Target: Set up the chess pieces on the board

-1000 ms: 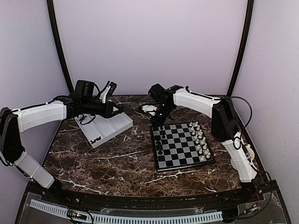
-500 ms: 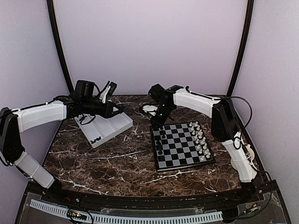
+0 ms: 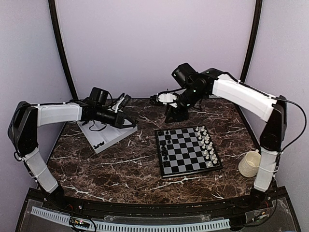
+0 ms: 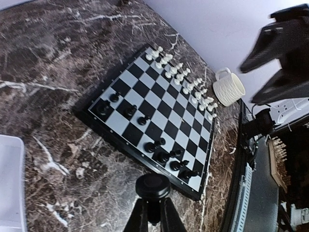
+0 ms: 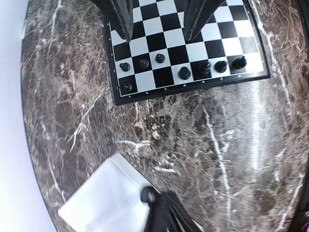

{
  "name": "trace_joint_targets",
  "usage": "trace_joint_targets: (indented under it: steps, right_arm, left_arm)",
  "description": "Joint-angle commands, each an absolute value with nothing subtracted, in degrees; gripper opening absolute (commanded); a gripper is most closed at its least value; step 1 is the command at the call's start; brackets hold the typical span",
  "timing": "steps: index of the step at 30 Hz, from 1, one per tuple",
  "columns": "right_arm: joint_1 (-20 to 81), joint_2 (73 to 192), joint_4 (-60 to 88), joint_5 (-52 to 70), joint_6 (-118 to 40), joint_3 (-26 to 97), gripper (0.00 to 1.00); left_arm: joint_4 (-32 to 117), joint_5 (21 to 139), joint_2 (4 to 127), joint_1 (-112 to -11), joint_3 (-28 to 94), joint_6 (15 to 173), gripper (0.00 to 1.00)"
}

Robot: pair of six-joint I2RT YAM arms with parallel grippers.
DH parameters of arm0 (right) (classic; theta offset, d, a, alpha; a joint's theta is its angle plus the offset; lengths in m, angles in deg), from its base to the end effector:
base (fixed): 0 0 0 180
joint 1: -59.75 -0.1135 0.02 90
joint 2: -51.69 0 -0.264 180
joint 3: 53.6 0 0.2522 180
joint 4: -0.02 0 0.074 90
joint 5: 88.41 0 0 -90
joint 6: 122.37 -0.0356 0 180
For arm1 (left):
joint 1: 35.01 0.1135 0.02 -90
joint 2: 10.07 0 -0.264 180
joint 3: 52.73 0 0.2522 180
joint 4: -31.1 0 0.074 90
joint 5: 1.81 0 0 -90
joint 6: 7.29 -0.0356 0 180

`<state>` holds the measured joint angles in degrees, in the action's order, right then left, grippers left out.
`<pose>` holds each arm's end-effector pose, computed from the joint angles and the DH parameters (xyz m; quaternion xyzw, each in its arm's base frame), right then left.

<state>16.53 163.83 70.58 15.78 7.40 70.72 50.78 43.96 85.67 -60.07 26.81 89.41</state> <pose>0.3022 0.2960 0.3188 -0.6578 0.6929 0.1269 0.2667 0.3239 -0.1789 0.2475 0.3007 0.7871 -0.4378 0.3136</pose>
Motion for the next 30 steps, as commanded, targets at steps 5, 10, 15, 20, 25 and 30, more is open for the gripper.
trace_joint_targets:
  steps: [5, 10, 15, 20, 25, 30]
  right_arm:
    - [8.3, 160.4, 70.6, 10.4, 21.9, 65.8, 0.38]
    - [3.9, 164.4, 69.5, 4.7, 24.1, 67.4, 0.38]
    - [1.9, 167.5, 67.3, -0.9, 23.8, 69.1, 0.38]
    - [1.7, 168.5, 66.7, -1.5, 22.7, 70.6, 0.39]
    - [1.7, 168.5, 65.5, -3.5, 21.9, 71.2, 0.39]
    - [1.7, 168.2, 64.8, -1.6, 22.0, 71.6, 0.43]
  left_arm:
    - [56.1, 27.9, 91.5, -63.0, 30.9, 90.7, 0.01]
    - [58.5, 23.9, 94.0, -64.9, 32.2, 90.7, 0.01]
    - [60.2, 22.1, 94.5, -66.3, 32.7, 90.0, 0.01]
    - [60.6, 20.3, 94.8, -66.6, 32.8, 90.5, 0.01]
    - [60.7, 19.8, 95.2, -66.8, 32.8, 91.0, 0.01]
    - [60.8, 19.4, 95.5, -67.0, 33.0, 91.3, 0.01]
